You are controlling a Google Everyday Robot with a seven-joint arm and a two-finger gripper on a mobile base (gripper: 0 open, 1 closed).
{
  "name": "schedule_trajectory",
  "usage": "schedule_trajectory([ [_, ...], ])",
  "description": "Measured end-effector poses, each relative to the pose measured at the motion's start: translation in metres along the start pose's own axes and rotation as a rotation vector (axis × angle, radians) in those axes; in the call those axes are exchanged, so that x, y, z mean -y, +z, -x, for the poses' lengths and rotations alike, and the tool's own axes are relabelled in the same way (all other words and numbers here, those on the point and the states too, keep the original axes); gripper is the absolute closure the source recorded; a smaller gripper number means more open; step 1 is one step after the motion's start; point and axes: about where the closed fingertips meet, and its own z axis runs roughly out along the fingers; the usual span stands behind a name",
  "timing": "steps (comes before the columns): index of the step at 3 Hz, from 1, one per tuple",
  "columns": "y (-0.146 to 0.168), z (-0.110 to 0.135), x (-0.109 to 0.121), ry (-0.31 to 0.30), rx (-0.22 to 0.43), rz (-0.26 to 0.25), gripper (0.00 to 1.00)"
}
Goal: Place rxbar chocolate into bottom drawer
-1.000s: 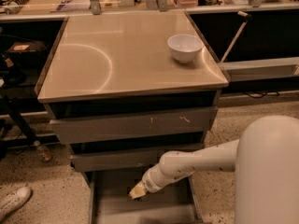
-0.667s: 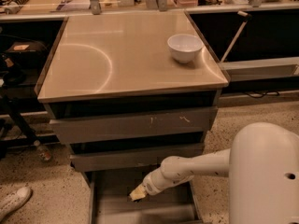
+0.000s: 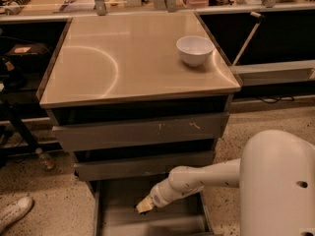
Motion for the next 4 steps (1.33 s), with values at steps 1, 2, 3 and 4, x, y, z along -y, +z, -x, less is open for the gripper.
schedule_trajectory([
  [1, 0.034, -0.015, 0.01, 0.045, 0.001, 0.028, 1.0],
  [2, 0.087, -0.039, 0.033, 0.117, 0.02, 0.056, 1.0],
  [3, 0.126, -0.053, 0.05, 0.149, 0.034, 0.072, 1.0],
  [4, 0.146, -0.056, 0.062, 0.156, 0.05, 0.068, 1.0],
])
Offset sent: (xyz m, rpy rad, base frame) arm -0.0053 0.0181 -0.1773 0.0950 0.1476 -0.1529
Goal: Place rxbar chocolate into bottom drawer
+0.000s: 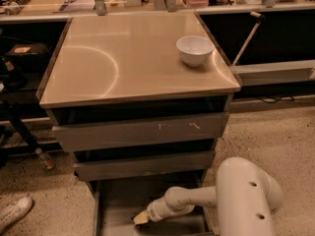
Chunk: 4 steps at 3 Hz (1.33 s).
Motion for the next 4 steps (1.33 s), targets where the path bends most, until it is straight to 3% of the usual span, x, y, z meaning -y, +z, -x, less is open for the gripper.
schedule_trajectory([
  [3, -0.001, 0.038, 0.01, -0.058, 0.061, -0.045, 1.0],
  [4, 0.001, 0.044, 0.014, -0.039, 0.053, -0.055, 1.0],
])
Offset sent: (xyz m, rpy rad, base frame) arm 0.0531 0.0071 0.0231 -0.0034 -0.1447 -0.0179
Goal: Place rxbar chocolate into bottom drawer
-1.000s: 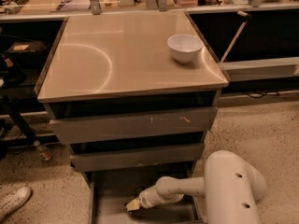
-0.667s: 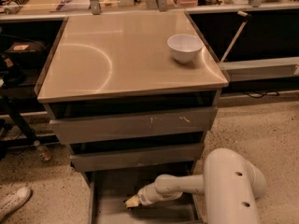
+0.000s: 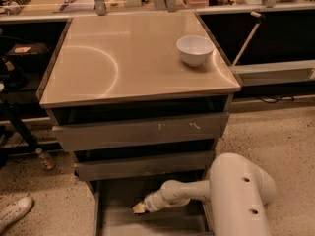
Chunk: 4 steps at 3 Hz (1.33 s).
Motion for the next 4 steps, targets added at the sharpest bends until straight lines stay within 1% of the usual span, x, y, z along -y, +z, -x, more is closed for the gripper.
schedule_trajectory([
  [1, 0.0007, 0.0009, 0.0009, 0.004, -0.002, -0.002, 0.88],
  [4, 0.0007, 0.0008, 0.0008, 0.004, -0.002, -0.002, 0.19],
])
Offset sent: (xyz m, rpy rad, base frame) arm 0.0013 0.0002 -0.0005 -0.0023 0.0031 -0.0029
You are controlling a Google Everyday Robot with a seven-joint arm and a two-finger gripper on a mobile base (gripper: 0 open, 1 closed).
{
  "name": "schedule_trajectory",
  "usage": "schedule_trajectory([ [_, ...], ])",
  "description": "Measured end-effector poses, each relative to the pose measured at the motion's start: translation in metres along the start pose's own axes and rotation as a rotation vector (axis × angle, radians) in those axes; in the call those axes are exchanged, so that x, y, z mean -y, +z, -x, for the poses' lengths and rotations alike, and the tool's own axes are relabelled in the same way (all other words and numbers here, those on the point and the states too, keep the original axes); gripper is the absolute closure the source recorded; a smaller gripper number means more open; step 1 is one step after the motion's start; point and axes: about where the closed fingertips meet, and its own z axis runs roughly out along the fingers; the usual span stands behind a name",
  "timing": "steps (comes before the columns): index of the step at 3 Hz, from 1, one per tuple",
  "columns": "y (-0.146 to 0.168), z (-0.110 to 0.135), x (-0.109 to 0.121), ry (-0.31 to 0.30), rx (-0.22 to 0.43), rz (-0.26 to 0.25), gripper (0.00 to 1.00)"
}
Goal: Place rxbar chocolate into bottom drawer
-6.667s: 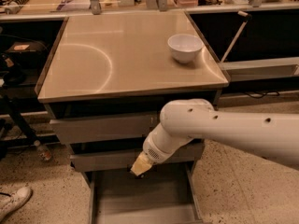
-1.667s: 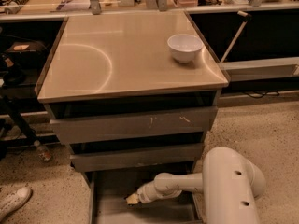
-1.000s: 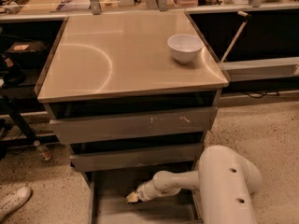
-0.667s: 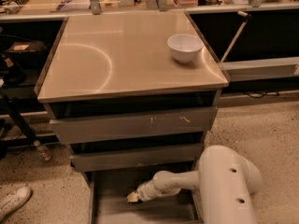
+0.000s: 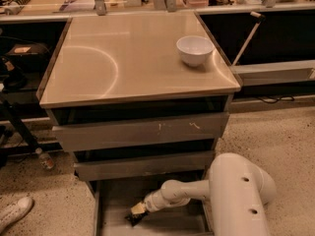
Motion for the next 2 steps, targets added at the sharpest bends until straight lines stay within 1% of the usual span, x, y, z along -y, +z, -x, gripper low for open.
schedule_trajectory([
  [1, 0.0001, -0.0001, -0.0001, 0.0, 0.0, 0.0, 0.0],
  [2, 0.0001, -0.0001, -0.0001, 0.0, 0.0, 0.0, 0.0],
])
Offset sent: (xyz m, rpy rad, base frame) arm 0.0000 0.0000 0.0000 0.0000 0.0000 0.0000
